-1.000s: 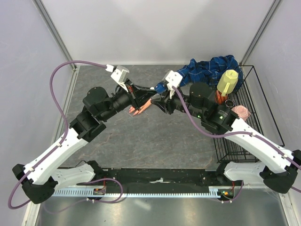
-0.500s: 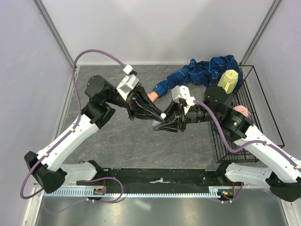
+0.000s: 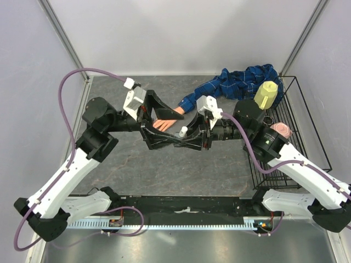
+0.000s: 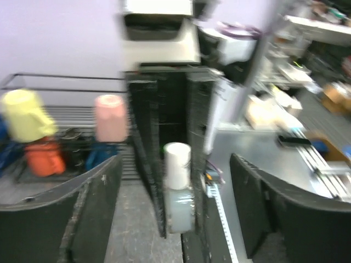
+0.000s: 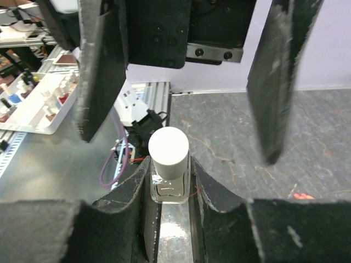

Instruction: Paint the nails

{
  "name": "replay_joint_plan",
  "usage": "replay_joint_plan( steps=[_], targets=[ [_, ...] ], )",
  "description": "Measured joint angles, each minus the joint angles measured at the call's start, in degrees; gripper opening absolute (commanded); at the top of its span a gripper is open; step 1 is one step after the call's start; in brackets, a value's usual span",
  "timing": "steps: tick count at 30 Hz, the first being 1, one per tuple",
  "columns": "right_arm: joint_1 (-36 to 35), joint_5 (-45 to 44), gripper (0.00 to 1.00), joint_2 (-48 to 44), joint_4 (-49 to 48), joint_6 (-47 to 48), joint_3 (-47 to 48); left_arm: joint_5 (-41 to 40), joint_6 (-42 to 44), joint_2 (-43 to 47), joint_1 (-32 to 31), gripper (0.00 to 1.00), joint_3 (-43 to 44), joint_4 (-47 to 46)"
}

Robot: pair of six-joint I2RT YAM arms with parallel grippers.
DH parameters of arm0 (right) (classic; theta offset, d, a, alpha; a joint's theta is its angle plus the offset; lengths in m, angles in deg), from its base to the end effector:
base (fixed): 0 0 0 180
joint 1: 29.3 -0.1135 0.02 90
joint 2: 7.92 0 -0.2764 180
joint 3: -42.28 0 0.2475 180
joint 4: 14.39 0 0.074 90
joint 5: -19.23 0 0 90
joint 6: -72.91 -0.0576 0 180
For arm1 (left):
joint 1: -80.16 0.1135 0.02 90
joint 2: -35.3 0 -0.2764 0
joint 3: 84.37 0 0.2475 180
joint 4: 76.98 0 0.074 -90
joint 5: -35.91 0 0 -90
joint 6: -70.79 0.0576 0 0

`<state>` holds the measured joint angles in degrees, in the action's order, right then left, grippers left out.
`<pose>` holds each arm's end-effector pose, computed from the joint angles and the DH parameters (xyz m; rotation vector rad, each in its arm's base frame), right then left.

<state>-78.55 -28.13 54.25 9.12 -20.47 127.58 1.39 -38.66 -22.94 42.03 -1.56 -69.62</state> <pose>0.1238 0.2034 0.4544 -1.2072 1.2445 1.2774 0.1292 -0.1617 0.4830 1.1044 1.1103 -1.4205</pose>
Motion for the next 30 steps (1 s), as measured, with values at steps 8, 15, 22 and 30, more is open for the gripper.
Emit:
replay_joint_plan(
  steps=[8,15,22,30],
  targets=[
    [-0.1,-11.4,0.00,4.9,6.1,2.8,6.9,-23.1,-1.1,7.2,0.1,0.72,-2.9,4.7],
    [-0.1,-18.0,0.00,9.1,10.4,4.5,8.9,-33.3,-1.6,6.8,-1.8,0.67,-2.4,6.6],
    [-0.1,-20.8,0.00,9.8,12.5,4.9,9.4,-38.2,0.2,4.1,-4.0,0.59,-1.5,11.7],
    [-0.1,-21.8,0.00,9.8,12.6,4.9,10.9,-40.0,1.4,3.3,-5.6,0.52,-0.5,13.7]
  ],
)
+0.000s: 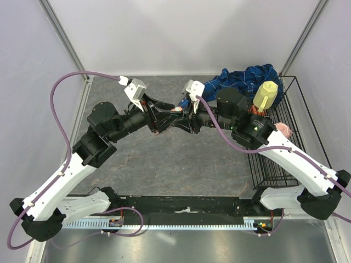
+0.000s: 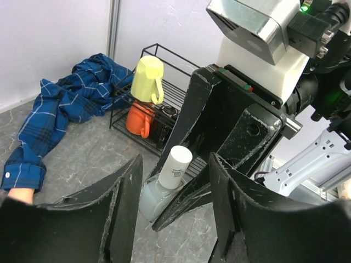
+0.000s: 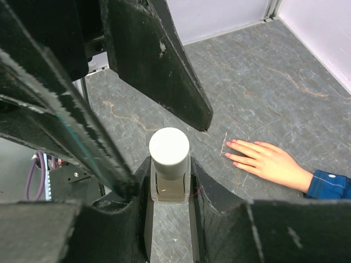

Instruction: Paint the nails

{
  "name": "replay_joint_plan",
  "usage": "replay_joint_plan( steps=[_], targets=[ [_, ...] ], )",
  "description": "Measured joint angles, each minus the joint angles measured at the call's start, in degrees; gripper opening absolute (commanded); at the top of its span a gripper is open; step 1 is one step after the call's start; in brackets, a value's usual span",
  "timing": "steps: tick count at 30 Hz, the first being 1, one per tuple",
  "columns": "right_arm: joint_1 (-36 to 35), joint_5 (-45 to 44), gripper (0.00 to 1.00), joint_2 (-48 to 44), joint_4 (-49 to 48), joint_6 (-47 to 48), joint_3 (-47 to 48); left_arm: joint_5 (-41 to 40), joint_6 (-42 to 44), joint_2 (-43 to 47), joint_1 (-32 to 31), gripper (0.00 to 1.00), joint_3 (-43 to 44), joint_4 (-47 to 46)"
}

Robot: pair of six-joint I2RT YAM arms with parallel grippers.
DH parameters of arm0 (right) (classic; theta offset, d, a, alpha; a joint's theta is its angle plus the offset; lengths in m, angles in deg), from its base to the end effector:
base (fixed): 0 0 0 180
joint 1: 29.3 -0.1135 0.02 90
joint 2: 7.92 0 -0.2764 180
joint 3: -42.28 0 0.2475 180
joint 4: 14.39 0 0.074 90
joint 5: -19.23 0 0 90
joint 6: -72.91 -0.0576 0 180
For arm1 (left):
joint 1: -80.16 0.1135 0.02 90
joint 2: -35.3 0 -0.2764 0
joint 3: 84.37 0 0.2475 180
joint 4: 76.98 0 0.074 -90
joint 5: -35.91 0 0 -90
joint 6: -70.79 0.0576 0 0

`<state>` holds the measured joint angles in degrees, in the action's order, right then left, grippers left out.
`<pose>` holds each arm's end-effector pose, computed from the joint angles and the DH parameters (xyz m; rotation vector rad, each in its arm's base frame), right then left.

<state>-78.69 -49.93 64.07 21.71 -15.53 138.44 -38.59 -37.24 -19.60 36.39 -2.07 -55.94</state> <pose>0.1702 0.2300 0.4513 -1.0391 1.5432 0.9141 0.1406 -0.1560 0.4679 0.5712 1.4488 -1.0635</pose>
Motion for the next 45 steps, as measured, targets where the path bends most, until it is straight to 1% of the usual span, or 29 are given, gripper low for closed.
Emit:
replay_joint_plan(
  steps=[1,2,4,5,6,7,8,13,19,26,28,30,32,35,38,39,41,44,45],
  targets=[
    [0.0,0.0,0.00,0.0,0.0,0.0,0.0,0.0,0.1,-0.3,0.0,0.49,0.3,0.1],
    [0.0,-0.2,0.00,0.0,0.1,0.0,0.0,-0.1,0.2,-0.7,-0.2,0.43,0.6,0.2],
    [0.0,-0.2,0.00,0.0,0.4,0.0,0.1,-0.4,0.5,-1.5,-0.5,0.38,1.2,0.4],
    [0.0,-0.2,0.00,0.0,0.4,0.0,0.2,-0.4,0.6,-1.9,-0.7,0.32,1.4,0.6],
    [0.0,-0.2,0.00,0.0,0.4,0.0,0.3,-0.4,0.7,-2.3,-0.8,0.29,1.4,0.7],
    [0.0,-0.3,0.00,0.0,0.5,0.0,0.3,-0.4,0.8,-2.5,-0.9,0.24,1.4,0.7],
    [0.0,-0.4,0.00,0.0,0.8,0.0,0.3,-0.4,1.0,-2.7,-1.0,0.16,1.4,0.6],
    [0.0,-0.8,0.00,-0.1,1.6,-0.7,0.3,0.0,3.9,-2.4,-1.0,0.02,1.4,1.1],
    [-0.8,0.1,0.00,-0.9,1.0,-0.7,-0.1,0.3,4.9,0.5,-1.1,0.02,-0.5,0.6],
    [-0.9,3.1,0.00,-4.1,-2.8,-0.8,-3.8,3.1,4.8,2.9,-1.3,0.02,-3.1,-3.0],
    [-0.9,5.1,0.00,-4.9,-3.8,-0.9,-4.9,5.0,4.9,3.8,-1.3,0.02,-4.1,-4.0],
    [-0.9,8.1,0.00,-5.8,-5.4,-0.9,-6.1,9.1,4.9,4.5,-1.2,0.02,-4.9,-5.3],
    [-0.9,13.0,0.00,-7.0,-7.1,-0.9,-7.5,15.0,5.6,5.0,-0.9,0.02,-5.4,-7.0],
    [-0.9,22.5,0.00,-8.3,-9.6,-2.1,-9.0,29.9,6.3,4.0,0.4,0.02,-5.2,-11.1],
    [-1.0,30.1,0.00,-8.2,-11.7,-3.4,-9.2,42.1,6.3,0.7,1.4,0.02,-1.6,-11.9],
    [-1.0,32.1,0.00,-8.0,-12.4,-3.7,-9.2,45.8,6.3,-0.7,1.9,0.02,-0.2,-11.9],
    [-0.9,34.0,0.00,-7.5,-12.9,-4.1,-9.2,49.3,6.6,-1.4,2.6,0.02,0.7,-11.5],
    [-0.9,34.7,0.00,-6.9,-13.8,-5.0,-9.2,51.3,7.5,-1.3,4.4,0.25,1.6,-9.4],
    [-0.8,34.2,0.00,-6.8,-14.0,-5.3,-9.2,50.9,7.9,-1.2,4.9,0.44,1.9,-8.1]
  ],
)
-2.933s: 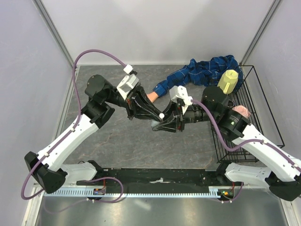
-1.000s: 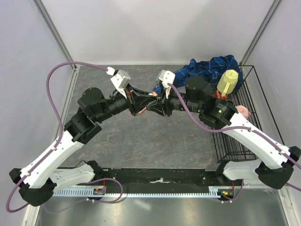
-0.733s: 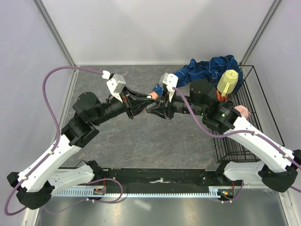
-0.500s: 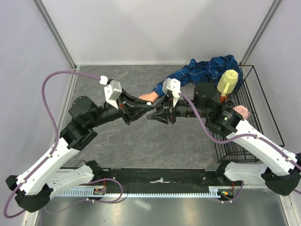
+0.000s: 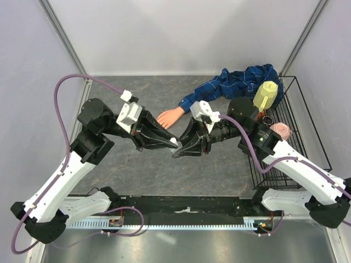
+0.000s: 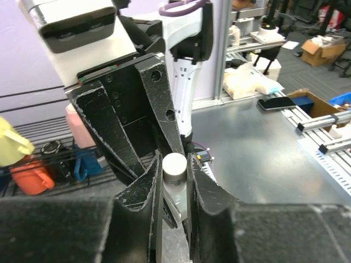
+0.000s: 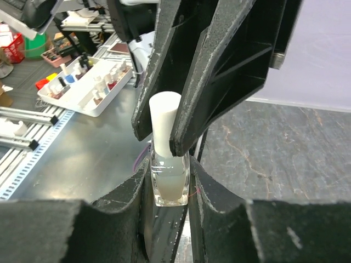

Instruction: Paint the nails

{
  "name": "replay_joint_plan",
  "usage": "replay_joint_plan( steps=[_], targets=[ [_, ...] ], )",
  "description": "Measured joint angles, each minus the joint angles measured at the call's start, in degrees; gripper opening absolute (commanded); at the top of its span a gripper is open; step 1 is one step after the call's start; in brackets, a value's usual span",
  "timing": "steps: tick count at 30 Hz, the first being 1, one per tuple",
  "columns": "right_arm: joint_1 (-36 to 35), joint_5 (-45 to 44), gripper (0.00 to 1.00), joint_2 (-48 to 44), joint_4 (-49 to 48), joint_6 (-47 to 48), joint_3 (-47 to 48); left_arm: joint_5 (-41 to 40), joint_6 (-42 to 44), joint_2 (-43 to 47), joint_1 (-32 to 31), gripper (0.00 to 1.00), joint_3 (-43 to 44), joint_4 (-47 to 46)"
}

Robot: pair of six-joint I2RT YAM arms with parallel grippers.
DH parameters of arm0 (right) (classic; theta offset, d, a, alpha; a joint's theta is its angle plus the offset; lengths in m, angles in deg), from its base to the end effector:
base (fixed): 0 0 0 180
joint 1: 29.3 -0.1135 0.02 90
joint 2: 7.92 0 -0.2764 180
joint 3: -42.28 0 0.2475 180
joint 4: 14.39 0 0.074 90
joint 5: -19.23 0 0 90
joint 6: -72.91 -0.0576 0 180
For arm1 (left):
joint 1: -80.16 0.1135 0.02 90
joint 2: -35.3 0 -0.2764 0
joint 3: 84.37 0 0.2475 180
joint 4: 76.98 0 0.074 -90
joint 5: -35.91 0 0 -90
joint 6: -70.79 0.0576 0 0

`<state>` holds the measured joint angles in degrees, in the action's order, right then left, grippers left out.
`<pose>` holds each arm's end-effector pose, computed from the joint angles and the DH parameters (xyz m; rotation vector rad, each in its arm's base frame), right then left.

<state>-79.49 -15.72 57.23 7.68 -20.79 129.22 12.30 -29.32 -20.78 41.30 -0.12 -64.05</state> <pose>0.1178 0.2151 0.4557 -1.3794 1.1308 1.4496 0.1052 -0.1525 0.4852 1.3434 0.9424 -1.4183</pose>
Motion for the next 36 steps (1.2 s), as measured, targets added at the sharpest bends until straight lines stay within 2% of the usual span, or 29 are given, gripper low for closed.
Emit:
replay_joint_plan(
  steps=[1,2,5,6,8,12,17,20,23,26,33,36],
  targets=[
    [0.1,-0.4,0.00,0.0,0.0,-0.1,0.0,-0.9,0.3,0.2,0.2,0.53,0.3,1.0],
    [0.2,-1.4,0.00,0.0,0.0,-0.1,0.0,-2.8,0.9,0.6,0.3,0.69,0.5,2.2],
    [0.6,-7.1,0.00,0.0,1.8,0.7,0.5,-11.0,1.4,3.0,0.4,0.83,0.6,5.9],
    [0.6,-9.4,0.00,0.1,3.0,1.0,1.0,-14.8,1.4,3.9,0.5,0.85,0.6,6.9],
    [0.8,-14.2,0.00,0.3,5.7,2.2,2.2,-22.4,1.2,5.7,0.5,0.85,0.9,8.8],
    [0.9,-22.9,0.00,1.7,9.7,4.7,5.3,-37.1,-1.1,6.7,0.5,0.72,3.5,13.5],
    [0.9,-32.5,0.00,4.3,11.8,5.9,7.8,-48.9,-5.4,6.5,0.5,0.70,4.9,16.1],
    [0.9,-36.2,0.00,5.7,12.9,6.2,8.6,-52.2,-8.0,5.6,0.5,0.70,4.8,16.0],
    [0.9,-38.9,0.00,6.6,13.6,6.5,8.9,-54.3,-10.7,4.5,0.5,0.63,4.4,15.9],
    [0.9,-40.9,0.00,6.8,13.9,6.6,8.9,-55.3,-12.8,2.7,0.5,0.61,4.4,15.8],
    [0.9,-43.1,0.00,6.9,13.9,6.6,8.9,-55.4,-15.0,-0.7,0.2,0.65,4.4,15.6],
    [0.9,-43.3,0.00,7.0,13.9,6.6,9.0,-55.3,-15.0,-1.5,-0.5,0.64,4.4,15.5]
  ],
)
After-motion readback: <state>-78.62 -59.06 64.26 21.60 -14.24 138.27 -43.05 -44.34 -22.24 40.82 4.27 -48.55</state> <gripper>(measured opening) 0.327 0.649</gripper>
